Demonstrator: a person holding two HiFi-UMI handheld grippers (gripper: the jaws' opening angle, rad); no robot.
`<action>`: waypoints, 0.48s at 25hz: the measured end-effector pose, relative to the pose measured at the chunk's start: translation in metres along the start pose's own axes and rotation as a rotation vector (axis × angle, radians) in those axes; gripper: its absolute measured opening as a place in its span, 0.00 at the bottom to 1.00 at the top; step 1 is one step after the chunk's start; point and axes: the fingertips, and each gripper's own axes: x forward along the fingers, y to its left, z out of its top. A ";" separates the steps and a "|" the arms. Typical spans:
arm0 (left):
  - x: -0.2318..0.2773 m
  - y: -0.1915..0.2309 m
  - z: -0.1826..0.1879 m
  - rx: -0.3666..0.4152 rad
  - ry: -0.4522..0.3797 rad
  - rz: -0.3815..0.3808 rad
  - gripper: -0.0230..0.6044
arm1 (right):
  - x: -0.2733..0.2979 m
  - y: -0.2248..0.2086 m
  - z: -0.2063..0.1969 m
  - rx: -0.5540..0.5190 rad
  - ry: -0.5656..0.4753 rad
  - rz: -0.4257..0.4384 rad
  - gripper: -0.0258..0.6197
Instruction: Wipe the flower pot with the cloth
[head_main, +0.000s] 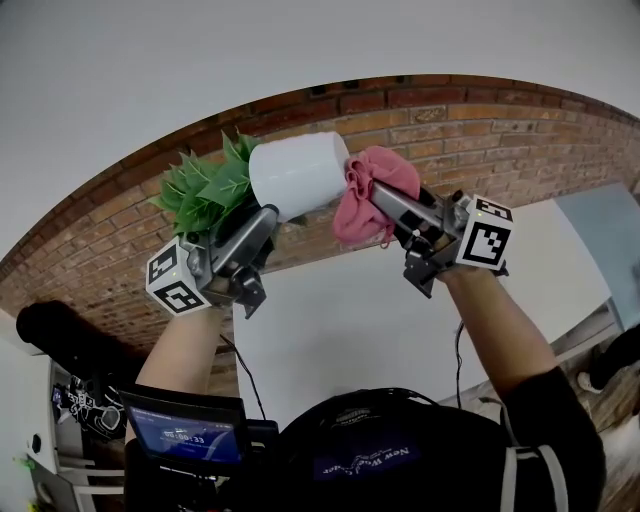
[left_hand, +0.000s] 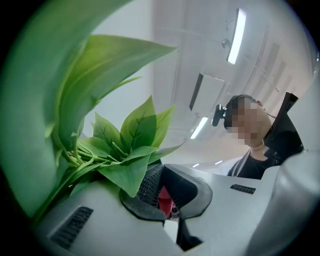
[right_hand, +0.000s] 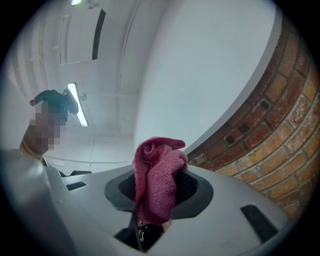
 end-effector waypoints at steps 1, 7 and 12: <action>0.001 0.001 0.002 -0.019 -0.033 0.005 0.05 | 0.000 -0.001 0.001 0.009 -0.019 -0.005 0.21; 0.004 0.000 0.010 -0.087 -0.178 -0.029 0.05 | 0.013 0.002 -0.015 0.032 -0.014 0.011 0.21; 0.000 0.000 0.010 -0.170 -0.268 -0.088 0.05 | 0.025 0.004 -0.022 0.041 0.004 0.021 0.21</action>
